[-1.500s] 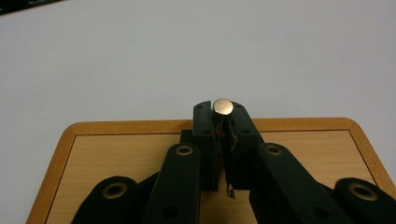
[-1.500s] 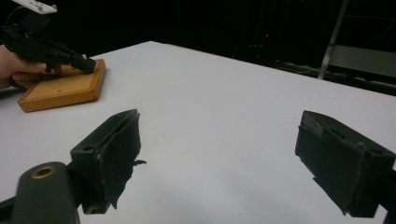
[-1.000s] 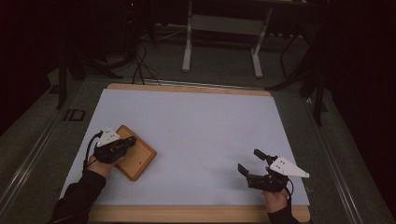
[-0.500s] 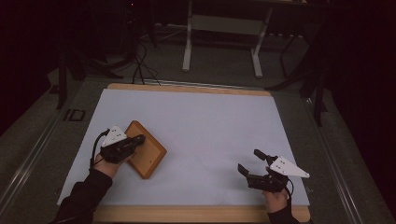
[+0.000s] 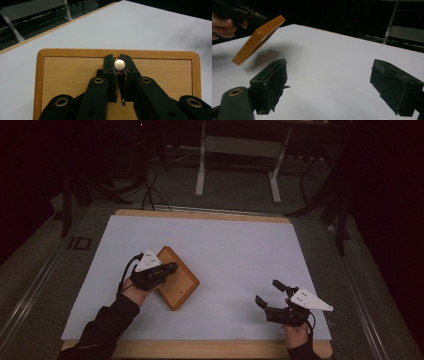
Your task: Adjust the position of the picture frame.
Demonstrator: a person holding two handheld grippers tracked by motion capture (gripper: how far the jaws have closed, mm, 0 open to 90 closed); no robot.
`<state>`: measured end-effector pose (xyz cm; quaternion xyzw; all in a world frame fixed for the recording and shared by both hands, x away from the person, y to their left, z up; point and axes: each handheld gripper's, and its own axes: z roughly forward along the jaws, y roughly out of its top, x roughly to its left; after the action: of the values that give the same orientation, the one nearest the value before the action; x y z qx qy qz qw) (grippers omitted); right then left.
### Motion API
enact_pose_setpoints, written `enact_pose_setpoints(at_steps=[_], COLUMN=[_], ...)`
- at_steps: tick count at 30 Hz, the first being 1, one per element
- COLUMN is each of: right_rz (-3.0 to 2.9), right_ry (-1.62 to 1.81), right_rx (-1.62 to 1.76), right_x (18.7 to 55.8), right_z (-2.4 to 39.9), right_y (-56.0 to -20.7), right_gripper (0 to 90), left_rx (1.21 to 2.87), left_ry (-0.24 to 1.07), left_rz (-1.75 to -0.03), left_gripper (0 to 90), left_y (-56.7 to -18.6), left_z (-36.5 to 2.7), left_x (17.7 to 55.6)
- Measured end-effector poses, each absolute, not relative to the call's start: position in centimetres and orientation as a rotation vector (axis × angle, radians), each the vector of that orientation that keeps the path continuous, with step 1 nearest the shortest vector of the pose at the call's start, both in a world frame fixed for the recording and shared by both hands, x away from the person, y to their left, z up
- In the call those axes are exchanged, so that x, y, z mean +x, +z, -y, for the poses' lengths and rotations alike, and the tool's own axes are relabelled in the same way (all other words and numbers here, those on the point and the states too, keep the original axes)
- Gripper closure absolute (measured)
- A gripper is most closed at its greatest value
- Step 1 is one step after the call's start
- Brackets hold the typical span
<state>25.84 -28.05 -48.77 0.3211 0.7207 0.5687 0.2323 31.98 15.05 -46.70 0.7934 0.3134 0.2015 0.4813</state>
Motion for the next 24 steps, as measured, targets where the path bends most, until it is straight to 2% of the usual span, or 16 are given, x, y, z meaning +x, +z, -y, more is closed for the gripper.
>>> enact_pose_setpoints(at_steps=[24], right_rz=[-1.970], right_ry=[1.590], right_rx=[0.878], right_x=[25.7], right_z=[28.4], right_y=[-48.6], right_gripper=[13.8], left_rx=[2.026], left_ry=[0.398], left_rz=[-0.658], left_gripper=[84.7], left_y=[-47.0], left_z=[-5.7], left_x=[35.1])
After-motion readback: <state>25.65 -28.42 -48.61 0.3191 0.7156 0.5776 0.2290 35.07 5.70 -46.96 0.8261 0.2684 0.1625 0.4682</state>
